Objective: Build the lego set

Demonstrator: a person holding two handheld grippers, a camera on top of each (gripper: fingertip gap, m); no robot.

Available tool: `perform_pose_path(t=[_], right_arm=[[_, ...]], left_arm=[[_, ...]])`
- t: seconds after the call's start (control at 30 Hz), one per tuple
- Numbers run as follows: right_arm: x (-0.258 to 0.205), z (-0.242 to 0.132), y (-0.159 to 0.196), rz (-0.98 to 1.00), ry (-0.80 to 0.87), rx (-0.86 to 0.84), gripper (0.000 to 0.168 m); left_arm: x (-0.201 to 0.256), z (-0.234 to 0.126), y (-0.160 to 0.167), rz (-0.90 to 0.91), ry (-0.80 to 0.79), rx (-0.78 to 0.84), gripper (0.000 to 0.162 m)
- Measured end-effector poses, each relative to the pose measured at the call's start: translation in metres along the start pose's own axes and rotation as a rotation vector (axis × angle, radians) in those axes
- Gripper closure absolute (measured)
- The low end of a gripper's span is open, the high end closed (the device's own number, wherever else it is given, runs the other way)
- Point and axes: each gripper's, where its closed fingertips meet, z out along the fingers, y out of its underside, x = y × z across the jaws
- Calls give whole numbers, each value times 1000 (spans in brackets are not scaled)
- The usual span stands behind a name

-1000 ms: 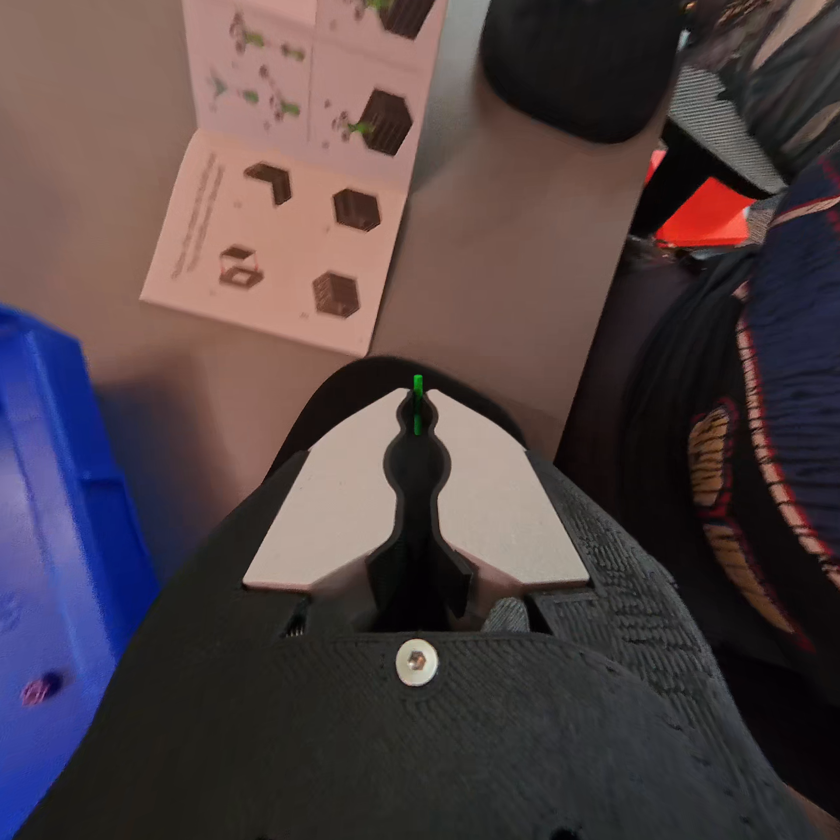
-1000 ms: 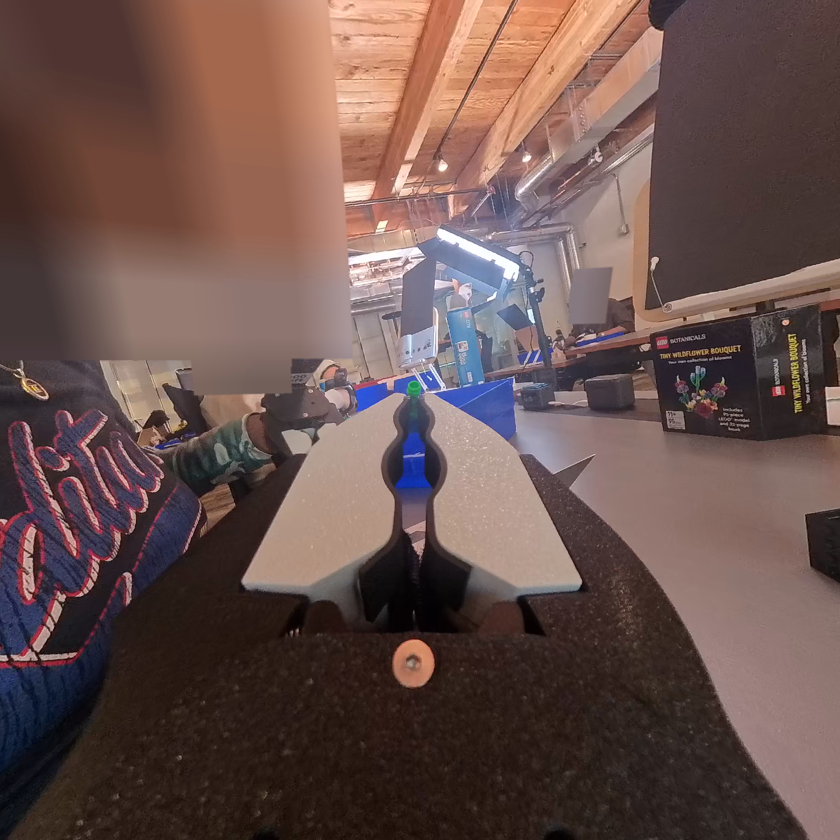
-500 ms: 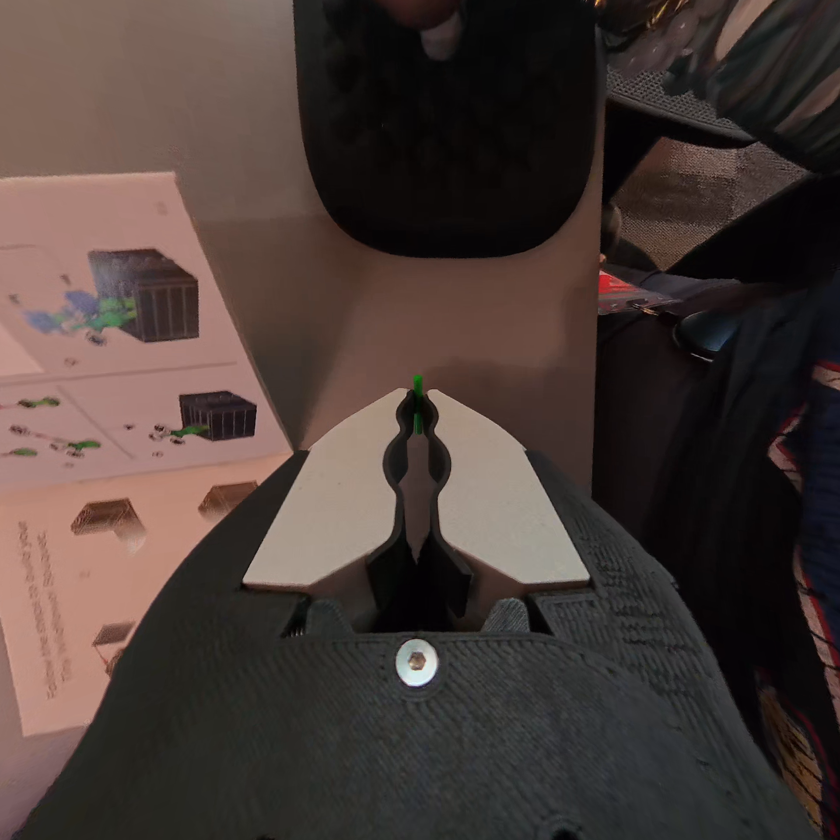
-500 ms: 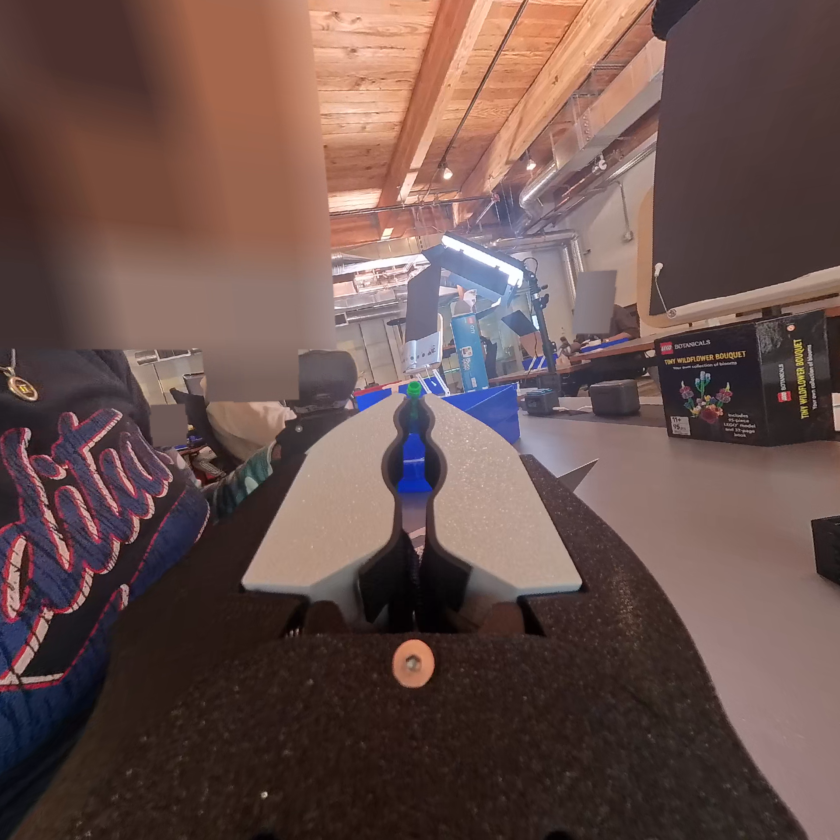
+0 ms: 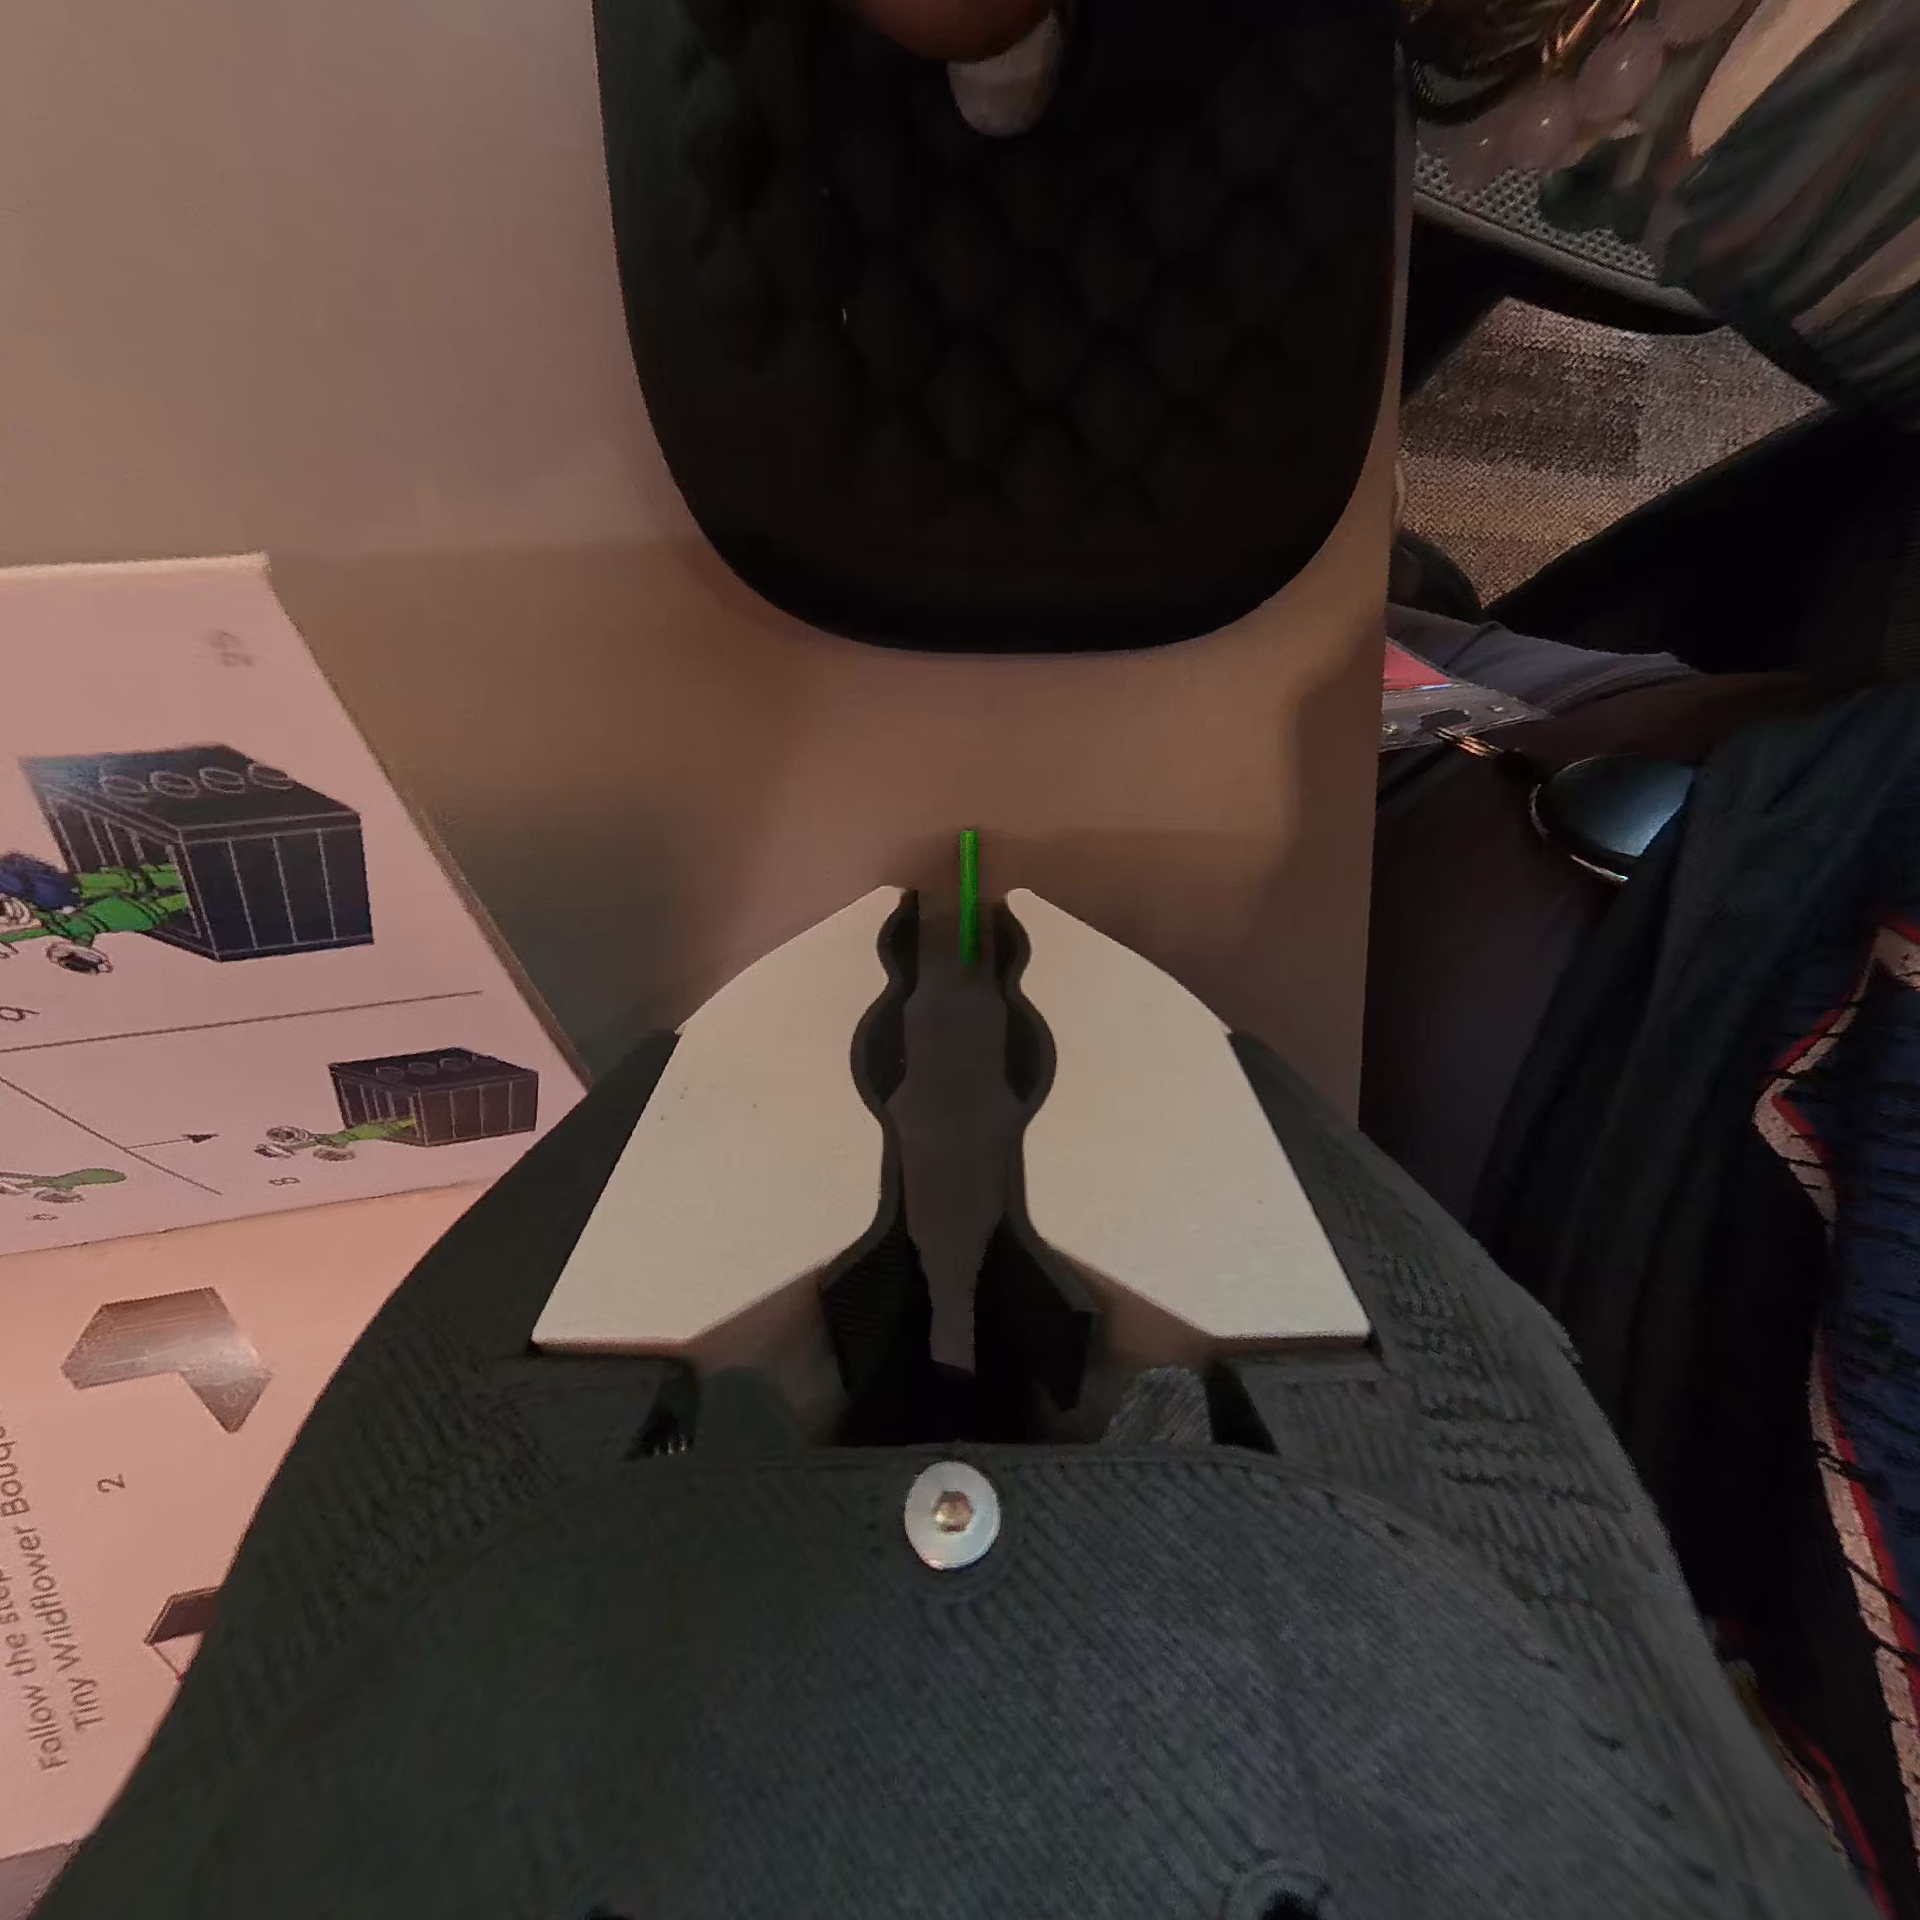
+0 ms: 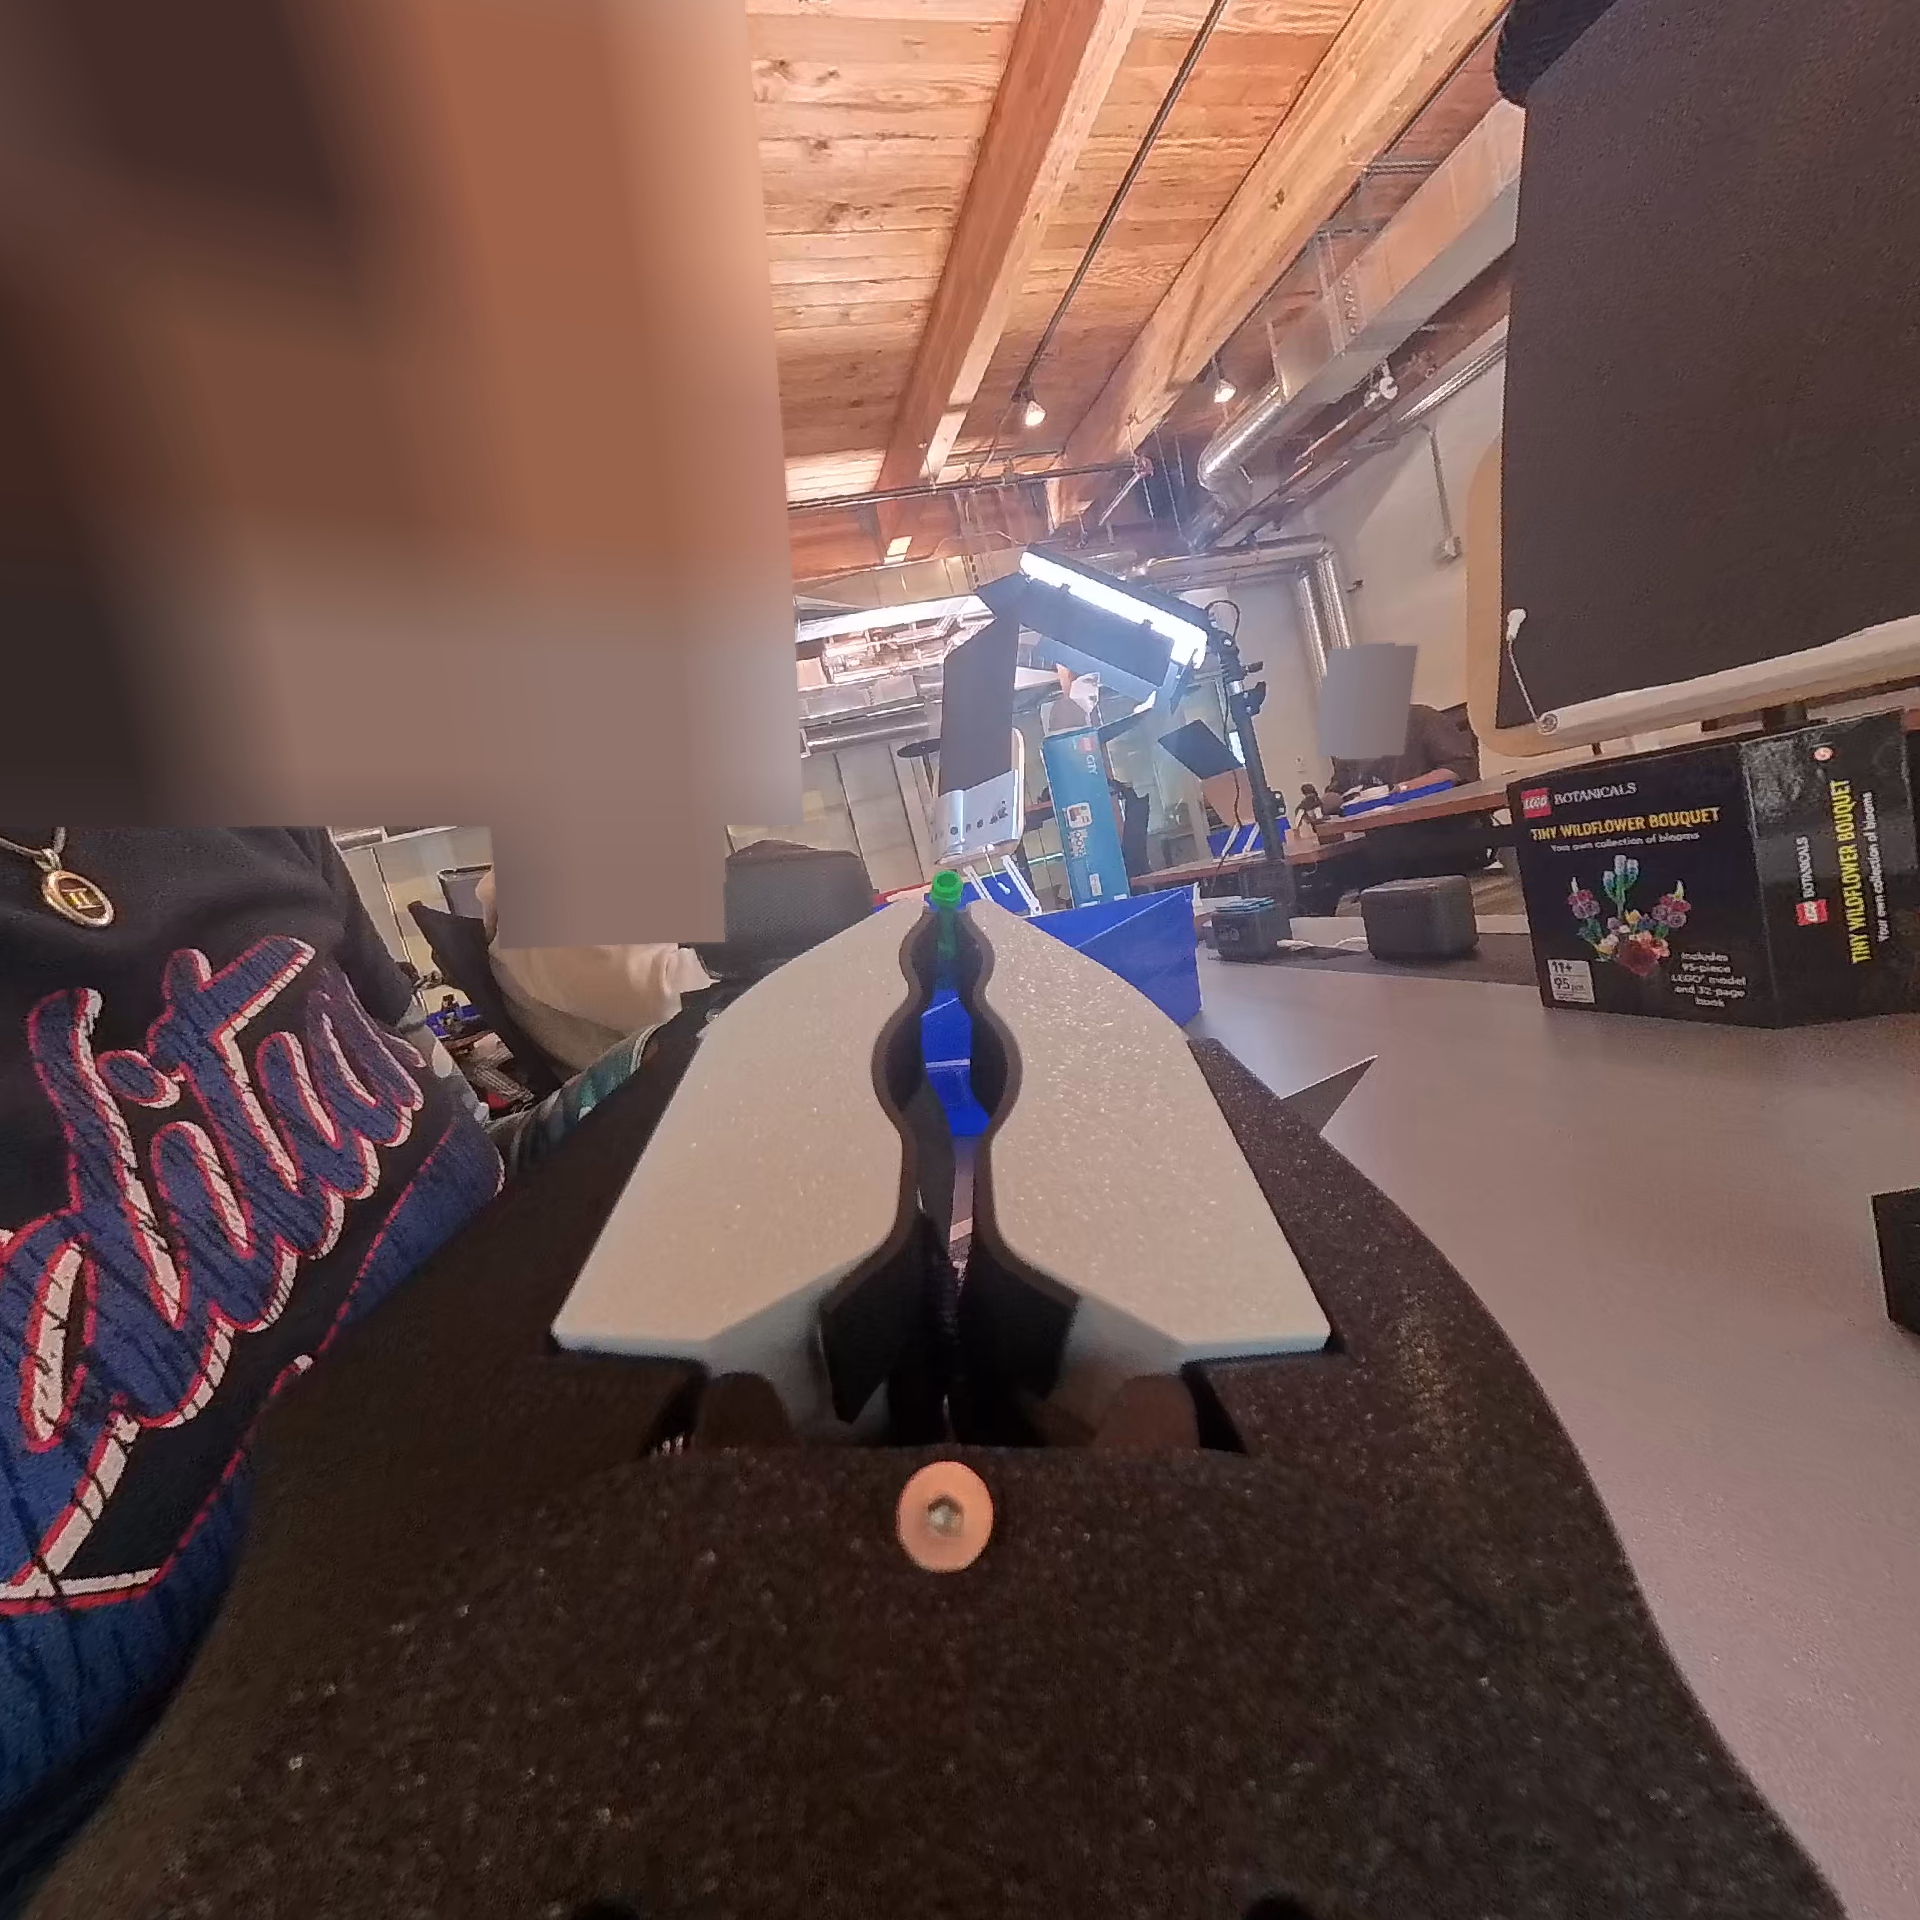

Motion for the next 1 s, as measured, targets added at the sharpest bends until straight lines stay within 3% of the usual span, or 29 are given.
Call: perform_pose_path(t=[0.03, 0.17, 0.4, 0.47, 0.6, 0.87, 1.0], right_arm=[[0, 0, 0, 0, 0, -1, 165], [0, 1, 1, -2, 3, -10, 165], [-5, 14, 5, 29, -2, -53, 165], [-13, 24, 7, 59, -32, -60, 165], [-26, 41, 15, 115, -82, -88, 165], [-37, 55, 36, 94, -116, -203, 165], [-40, 58, 39, 79, -128, -222, 161]], left_arm=[[-1, -1, 1, -4, -2, 5, 146], [-6, -14, -8, -14, -28, 138, 144], [-22, -102, -70, -4, -172, 866, 131], [-22, -123, -79, 26, -231, 1000, 131], [-19, -127, -85, 103, -299, 1018, 130], [-8, -128, -78, 76, -166, 1035, 150], [-8, -130, -73, 82, -166, 1037, 151]])
